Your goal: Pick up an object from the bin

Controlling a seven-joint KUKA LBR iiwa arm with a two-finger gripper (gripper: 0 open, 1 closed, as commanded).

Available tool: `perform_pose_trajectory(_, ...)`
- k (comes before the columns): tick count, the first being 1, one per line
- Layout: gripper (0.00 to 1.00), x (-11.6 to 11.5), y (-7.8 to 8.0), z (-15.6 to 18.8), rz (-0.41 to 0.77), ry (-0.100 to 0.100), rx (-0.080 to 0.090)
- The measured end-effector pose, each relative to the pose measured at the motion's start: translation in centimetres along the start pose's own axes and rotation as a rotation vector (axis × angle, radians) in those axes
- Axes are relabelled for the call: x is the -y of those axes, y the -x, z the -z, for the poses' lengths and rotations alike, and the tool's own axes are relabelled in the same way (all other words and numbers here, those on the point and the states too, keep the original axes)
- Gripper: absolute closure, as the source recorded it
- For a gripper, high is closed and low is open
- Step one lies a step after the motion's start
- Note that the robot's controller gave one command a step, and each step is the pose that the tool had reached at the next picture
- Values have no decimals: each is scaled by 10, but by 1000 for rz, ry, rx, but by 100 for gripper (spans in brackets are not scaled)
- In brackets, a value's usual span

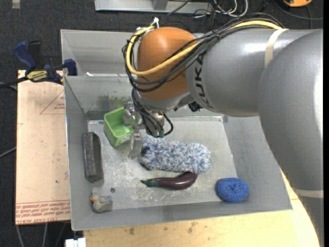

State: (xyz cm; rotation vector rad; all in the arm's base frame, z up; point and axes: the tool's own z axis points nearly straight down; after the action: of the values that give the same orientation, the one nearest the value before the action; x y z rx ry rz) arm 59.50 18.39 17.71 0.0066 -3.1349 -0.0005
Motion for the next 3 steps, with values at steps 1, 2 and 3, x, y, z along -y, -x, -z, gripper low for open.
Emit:
perform_pose_trajectory(1, 0, 1, 2, 5, -3, 1, 8)
perform_pose_trajectory(2, 0, 33, 3, -45, 29, 3, 15)
perform_pose_trajectory(3, 0, 64, 5, -74, 9, 0, 2)
